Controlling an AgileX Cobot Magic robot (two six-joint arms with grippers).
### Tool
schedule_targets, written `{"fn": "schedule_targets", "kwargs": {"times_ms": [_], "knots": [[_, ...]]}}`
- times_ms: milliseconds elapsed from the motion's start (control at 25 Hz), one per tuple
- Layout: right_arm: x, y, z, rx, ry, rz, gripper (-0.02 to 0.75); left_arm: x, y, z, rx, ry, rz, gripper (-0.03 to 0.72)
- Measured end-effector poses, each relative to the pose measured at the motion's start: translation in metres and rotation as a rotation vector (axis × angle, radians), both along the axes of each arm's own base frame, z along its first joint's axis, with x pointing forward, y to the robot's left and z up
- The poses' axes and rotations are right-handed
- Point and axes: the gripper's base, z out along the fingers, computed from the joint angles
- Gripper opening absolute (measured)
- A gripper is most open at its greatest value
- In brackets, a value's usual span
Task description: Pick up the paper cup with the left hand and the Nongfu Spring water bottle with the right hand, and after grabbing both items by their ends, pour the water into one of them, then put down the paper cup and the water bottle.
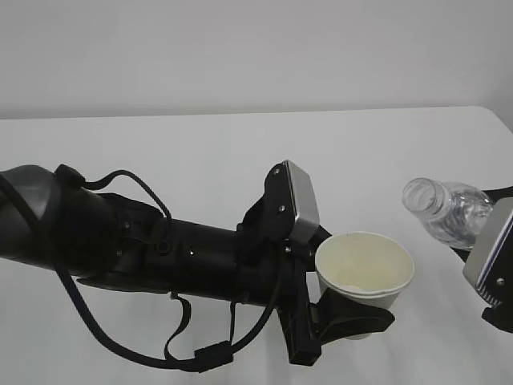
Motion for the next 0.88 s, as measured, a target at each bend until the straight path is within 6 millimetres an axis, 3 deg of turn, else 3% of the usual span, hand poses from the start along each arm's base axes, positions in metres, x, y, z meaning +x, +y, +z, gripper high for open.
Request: {"fn": "schedule_targets", "kwargs": {"times_ms": [880], "knots": [[0.0035, -0.0008, 0.0082, -0.145, -0.141, 0.048, 0.428, -0.0056, -0.0040, -0.0004, 0.004, 0.020, -0.016, 0.493]]}}
